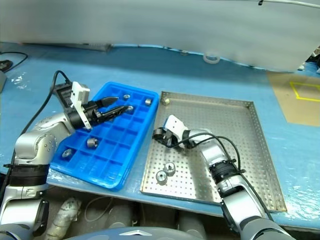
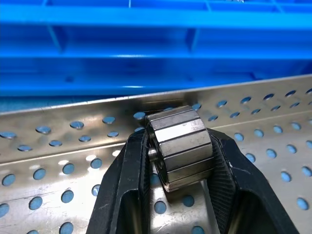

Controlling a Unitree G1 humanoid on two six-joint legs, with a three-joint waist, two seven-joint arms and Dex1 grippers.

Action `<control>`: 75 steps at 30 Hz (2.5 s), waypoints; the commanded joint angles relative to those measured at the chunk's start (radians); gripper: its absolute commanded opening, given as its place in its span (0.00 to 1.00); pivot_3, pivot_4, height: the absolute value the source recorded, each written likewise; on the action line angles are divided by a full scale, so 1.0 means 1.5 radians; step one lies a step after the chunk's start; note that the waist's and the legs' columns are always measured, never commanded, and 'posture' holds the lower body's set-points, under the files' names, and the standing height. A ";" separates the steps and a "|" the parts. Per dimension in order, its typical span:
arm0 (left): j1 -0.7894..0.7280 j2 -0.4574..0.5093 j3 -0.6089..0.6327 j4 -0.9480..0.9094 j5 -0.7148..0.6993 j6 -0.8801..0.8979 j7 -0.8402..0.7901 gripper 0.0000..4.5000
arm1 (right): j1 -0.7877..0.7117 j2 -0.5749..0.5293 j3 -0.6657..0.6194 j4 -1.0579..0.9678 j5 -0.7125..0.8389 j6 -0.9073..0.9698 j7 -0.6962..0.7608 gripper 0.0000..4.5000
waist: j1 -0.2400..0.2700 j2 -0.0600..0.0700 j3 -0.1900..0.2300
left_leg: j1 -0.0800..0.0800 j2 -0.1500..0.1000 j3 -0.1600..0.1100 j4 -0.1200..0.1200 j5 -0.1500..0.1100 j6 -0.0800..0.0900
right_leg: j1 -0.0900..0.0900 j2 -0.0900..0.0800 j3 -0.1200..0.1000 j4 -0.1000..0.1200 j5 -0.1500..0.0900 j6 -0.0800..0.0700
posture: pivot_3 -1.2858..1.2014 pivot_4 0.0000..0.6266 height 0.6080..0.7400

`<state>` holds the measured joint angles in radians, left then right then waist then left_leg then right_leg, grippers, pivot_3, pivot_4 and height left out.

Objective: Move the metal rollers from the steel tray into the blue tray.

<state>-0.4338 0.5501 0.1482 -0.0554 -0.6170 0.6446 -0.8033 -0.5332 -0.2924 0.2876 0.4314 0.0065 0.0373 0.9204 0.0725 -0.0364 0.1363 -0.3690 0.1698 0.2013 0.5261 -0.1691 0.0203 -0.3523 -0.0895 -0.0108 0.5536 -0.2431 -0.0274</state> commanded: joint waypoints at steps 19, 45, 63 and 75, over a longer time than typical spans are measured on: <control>0.011 0.042 0.100 -0.044 -0.039 0.006 0.041 0.91 | -0.136 0.121 0.009 0.038 0.036 0.002 -0.007 0.27 | 0.019 0.000 0.000 | -0.003 -0.001 -0.001 0.000 -0.001 0.000 | -0.001 -0.002 -0.005 0.000 0.000 0.000 | 0.59 0.24 1.00; -0.051 -0.004 0.039 0.004 -0.021 -0.011 0.038 0.91 | -0.198 0.046 -0.156 0.083 0.062 -0.016 -0.140 0.71 | 0.013 0.000 0.000 | -0.001 0.000 -0.003 0.000 0.000 -0.003 | 0.000 -0.001 -0.005 0.001 0.000 0.000 | 0.55 0.24 1.00; -0.042 0.001 0.035 0.008 0.004 -0.019 0.035 0.91 | -0.351 0.115 -0.328 0.475 0.114 -0.070 -0.355 0.71 | 0.014 0.001 0.001 | -0.004 0.001 -0.003 0.000 0.000 -0.003 | -0.001 0.000 -0.008 0.001 0.000 0.000 | 0.56 0.24 1.00; -0.026 0.004 0.040 -0.001 0.002 -0.017 0.039 0.91 | -0.350 0.143 -0.308 0.511 0.086 -0.087 -0.340 0.71 | 0.017 0.003 0.002 | -0.005 0.001 -0.003 0.001 0.000 -0.003 | -0.001 -0.001 -0.009 0.001 0.001 -0.001 | 0.57 0.24 1.00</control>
<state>-0.4707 0.5439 0.1889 -0.0174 -0.6068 0.6293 -0.7413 -1.0426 -0.0662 -0.1742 1.2052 0.1411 -0.0662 0.4155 0.0977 -0.0319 0.1394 -0.3765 0.1711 0.1975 0.5268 -0.1697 0.0165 -0.3543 -0.0916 -0.0240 0.5550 -0.2423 -0.0285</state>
